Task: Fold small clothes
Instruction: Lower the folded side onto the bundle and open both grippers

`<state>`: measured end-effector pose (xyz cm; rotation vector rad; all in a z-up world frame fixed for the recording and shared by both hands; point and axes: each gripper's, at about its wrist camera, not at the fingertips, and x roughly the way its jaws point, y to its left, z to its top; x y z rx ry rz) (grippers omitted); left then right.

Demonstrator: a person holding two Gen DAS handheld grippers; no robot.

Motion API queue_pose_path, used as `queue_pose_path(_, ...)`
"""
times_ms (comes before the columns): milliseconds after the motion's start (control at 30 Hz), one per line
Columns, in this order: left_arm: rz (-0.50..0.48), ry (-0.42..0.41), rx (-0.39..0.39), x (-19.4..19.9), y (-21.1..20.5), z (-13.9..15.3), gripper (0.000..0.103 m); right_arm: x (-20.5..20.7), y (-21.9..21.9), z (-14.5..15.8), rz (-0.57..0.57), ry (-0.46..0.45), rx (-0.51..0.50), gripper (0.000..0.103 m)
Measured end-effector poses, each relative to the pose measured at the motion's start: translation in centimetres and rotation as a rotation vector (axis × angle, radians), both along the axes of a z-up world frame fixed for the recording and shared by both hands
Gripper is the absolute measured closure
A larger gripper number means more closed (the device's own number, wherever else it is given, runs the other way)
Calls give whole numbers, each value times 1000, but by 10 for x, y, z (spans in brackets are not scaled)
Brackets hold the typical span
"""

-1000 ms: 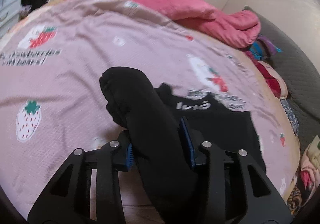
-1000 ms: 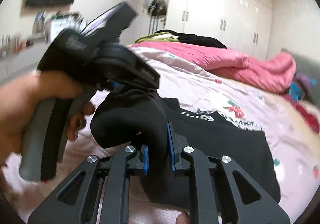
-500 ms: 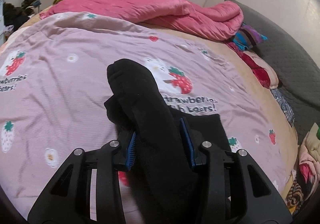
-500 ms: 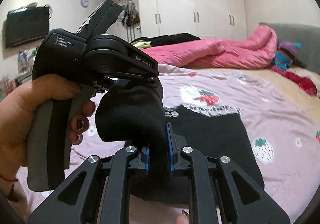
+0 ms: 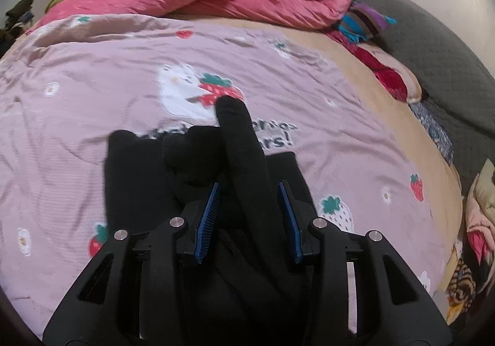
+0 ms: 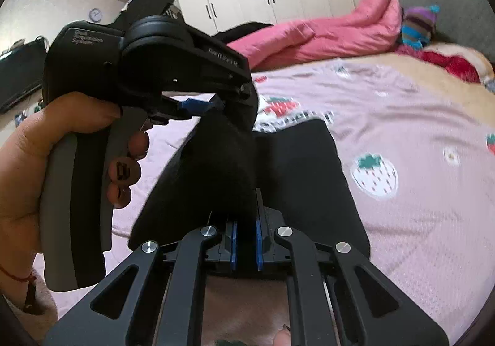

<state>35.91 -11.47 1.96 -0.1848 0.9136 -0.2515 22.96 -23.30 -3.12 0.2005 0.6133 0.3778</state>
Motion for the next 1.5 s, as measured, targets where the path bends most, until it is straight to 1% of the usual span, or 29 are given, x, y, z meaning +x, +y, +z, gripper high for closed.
queue_pose_path(100,-19,14,4,3,-13,-7,72,8,-14,-11,-7,74,60,95)
queue_pose_path(133,-25,25,1,4,-17,-10,69,11,-19,-15,-16,105,90,95)
queue_pose_path(167,-25,35,-2,6,-20,-13,65,14,-23,-19,-23,129,114,95)
queue_pose_path(200,-30,39,-20,6,-22,-15,61,16,-28,-23,-32,155,144,95)
queue_pose_path(267,-43,20,-51,2,-21,-11,52,21,-39,-33,-41,223,229,93)
queue_pose_path(333,-35,-5,-67,-3,-16,-4,47,25,-46,-45,-30,294,302,87)
queue_pose_path(400,-15,-27,-77,-8,-6,4,46,25,-51,-48,-21,319,341,83)
queue_pose_path(433,-5,-39,-80,-11,3,7,44,25,-53,-49,-1,333,362,77)
queue_pose_path(467,5,-47,-65,-14,9,9,42,25,-54,-49,15,341,373,70)
queue_pose_path(500,12,-53,-42,-17,15,10,42,26,-56,-47,27,345,382,66)
queue_pose_path(567,32,-63,25,-26,29,6,40,29,-56,-42,70,357,402,44)
queue_pose_path(600,40,-62,51,-30,35,2,40,31,-57,-40,76,358,409,41)
queue_pose_path(633,49,-53,83,-35,43,-6,40,34,-57,-37,90,360,412,35)
queue_pose_path(667,54,-47,97,-38,48,-10,40,37,-56,-34,96,360,403,32)
queue_pose_path(733,66,-25,122,-45,59,-23,40,48,-58,-30,102,366,385,31)
queue_pose_path(833,69,7,116,-51,69,-38,40,70,-62,-28,119,400,396,31)
queue_pose_path(900,70,11,114,-55,72,-43,39,80,-64,-27,145,425,400,30)
queue_pose_path(967,69,6,110,-58,73,-43,39,89,-61,-25,168,437,367,30)
queue_pose_path(1033,67,6,107,-59,73,-42,39,94,-53,-24,163,433,337,33)
queue_pose_path(1067,66,6,108,-59,72,-42,39,96,-51,-25,164,431,332,41)
queue_pose_path(1100,62,5,112,-59,71,-41,39,99,-49,-25,160,427,325,51)
queue_pose_path(1133,59,5,115,-58,69,-41,39,99,-46,-24,156,418,313,75)
queue_pose_path(1167,57,5,117,-58,67,-41,39,98,-46,-23,151,399,308,80)
queue_pose_path(1200,55,6,116,-58,66,-41,39,99,-44,-20,148,384,304,82)
queue_pose_path(1267,47,6,110,-59,62,-40,39,95,-42,-8,152,319,244,84)
queue_pose_path(1367,31,-7,93,-62,56,-37,38,93,-44,3,148,259,163,85)
queue_pose_path(1433,13,-9,85,-64,50,-36,37,91,-44,-1,133,249,101,85)
queue_pose_path(1500,5,-4,92,-65,46,-39,37,94,-45,-15,122,286,74,84)
